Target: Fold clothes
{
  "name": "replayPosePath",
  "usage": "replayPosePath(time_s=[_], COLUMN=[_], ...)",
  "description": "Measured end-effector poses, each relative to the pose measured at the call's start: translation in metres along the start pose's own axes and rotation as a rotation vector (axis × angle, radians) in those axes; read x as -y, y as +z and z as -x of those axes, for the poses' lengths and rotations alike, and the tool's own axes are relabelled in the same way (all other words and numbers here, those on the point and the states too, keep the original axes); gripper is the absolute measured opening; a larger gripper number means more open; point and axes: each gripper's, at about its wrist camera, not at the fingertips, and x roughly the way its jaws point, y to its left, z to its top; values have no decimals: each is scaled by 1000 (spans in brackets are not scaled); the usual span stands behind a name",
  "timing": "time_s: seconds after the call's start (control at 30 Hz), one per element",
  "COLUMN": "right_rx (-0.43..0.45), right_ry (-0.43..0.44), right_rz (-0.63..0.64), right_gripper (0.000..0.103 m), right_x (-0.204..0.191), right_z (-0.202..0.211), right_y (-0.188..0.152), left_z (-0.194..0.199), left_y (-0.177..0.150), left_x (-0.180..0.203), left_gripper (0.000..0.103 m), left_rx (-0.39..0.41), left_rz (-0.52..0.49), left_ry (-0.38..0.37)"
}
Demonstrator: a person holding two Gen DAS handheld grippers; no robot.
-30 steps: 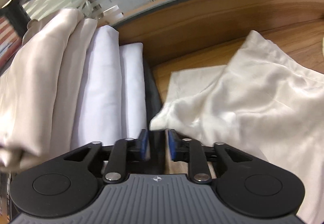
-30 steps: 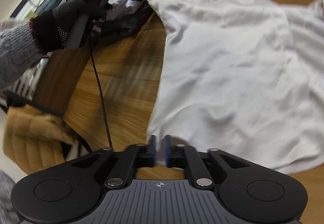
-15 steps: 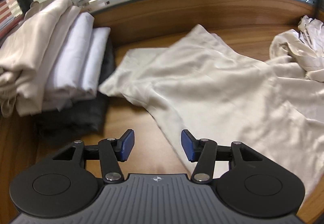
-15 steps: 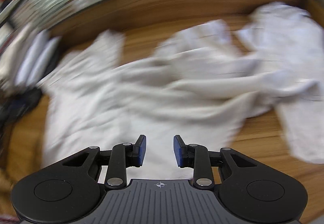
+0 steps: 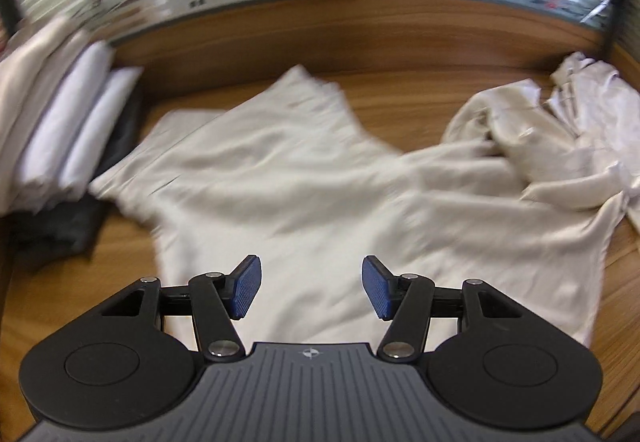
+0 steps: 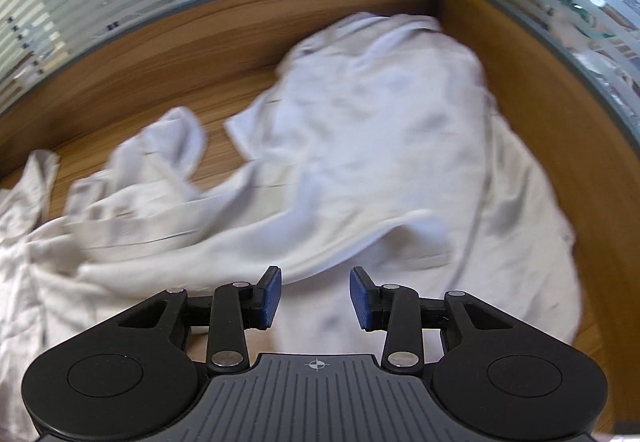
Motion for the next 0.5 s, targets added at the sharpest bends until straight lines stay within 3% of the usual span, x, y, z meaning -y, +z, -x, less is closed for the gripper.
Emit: replayPosePath(time_s=[0.3, 0.5], right_rx=[-5, -8], right_ry=[-18, 26], right_rz=[5, 53], right_gripper=[46, 57], right_x=[54, 66], right_z=[-26, -46], right_y=[13, 23], left_z=[-42, -85], left_y=[82, 125], left_x=[89, 133], left_gripper=[62, 62], left_rx=[-10, -69], left_rz=[2, -9], left_ry=[-137, -213])
